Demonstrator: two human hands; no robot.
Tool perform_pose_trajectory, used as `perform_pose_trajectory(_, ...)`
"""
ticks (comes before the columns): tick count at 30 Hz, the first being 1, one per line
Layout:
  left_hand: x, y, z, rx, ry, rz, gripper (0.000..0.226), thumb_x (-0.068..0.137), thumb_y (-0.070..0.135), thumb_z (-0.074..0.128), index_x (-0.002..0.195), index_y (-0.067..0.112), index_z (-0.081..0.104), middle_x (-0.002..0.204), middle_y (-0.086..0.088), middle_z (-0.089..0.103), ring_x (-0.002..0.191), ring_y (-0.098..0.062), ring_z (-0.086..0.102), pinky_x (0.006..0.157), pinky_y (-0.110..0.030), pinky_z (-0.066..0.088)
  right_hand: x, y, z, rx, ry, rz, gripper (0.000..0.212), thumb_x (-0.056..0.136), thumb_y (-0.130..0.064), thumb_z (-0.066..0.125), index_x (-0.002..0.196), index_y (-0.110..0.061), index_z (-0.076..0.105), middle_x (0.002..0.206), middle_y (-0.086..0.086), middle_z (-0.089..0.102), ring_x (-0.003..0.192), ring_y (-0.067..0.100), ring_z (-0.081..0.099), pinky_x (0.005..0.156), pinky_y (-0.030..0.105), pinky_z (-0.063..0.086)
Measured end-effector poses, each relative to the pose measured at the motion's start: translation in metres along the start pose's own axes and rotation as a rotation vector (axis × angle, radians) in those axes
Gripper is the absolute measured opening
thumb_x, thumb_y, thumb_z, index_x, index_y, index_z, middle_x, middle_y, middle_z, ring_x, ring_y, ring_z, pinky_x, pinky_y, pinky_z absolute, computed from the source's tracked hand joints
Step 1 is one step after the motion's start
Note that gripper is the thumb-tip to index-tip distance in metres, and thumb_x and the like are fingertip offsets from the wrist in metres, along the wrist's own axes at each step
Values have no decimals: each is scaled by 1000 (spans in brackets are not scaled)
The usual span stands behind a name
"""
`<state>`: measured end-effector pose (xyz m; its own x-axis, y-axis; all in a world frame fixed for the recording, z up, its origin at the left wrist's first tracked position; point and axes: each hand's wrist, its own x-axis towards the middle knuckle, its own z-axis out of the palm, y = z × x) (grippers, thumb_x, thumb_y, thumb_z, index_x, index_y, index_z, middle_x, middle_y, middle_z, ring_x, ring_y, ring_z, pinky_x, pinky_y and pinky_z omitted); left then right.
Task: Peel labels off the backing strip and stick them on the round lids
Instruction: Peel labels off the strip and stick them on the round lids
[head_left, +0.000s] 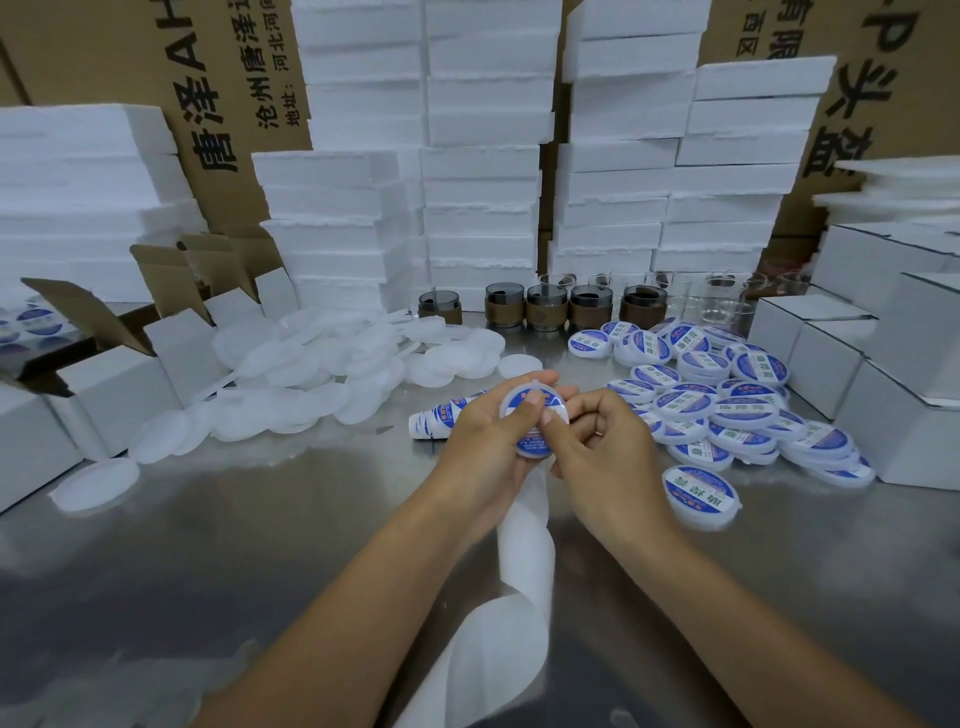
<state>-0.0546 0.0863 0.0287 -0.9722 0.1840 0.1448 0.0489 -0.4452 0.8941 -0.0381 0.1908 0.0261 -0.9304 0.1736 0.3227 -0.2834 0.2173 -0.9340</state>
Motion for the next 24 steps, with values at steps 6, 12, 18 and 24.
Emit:
perform_pose_trajectory(6, -1, 0, 2, -28, 7, -29, 21, 98, 10, 43, 103, 13, 64, 101, -7, 73, 90, -19, 70, 72, -25, 57, -1, 2, 0, -63, -3, -109, 23, 88, -20, 61, 92, -27, 39, 58, 1, 57, 57, 17, 61, 58, 29, 49)
perform_pose_trajectory(12, -2, 3, 1, -40, -40, -69, 22, 99, 14, 41, 103, 11, 63, 96, -7, 74, 85, -17, 71, 72, -24, 57, 4, 8, -9, -241, -57, -206, 27, 86, -34, 59, 97, -27, 36, 51, -22, 54, 51, 0, 52, 48, 14, 36)
perform_pose_trajectory(18, -2, 2, -1, -55, -74, -53, 21, 89, 19, 50, 104, 11, 63, 104, -11, 72, 93, -22, 68, 77, -34, 55, 1, -4, -9, 384, -150, 135, 16, 86, -17, 63, 96, -15, 50, 69, 5, 71, 66, 12, 69, 53, 21, 52)
perform_pose_trajectory(24, -1, 5, -4, -48, -29, -29, 29, 74, 24, 61, 100, 12, 66, 101, -13, 71, 95, -23, 68, 75, -28, 56, 3, -6, -10, 405, -209, 155, 7, 85, -21, 63, 91, -18, 60, 76, 2, 74, 75, 13, 71, 68, 25, 56)
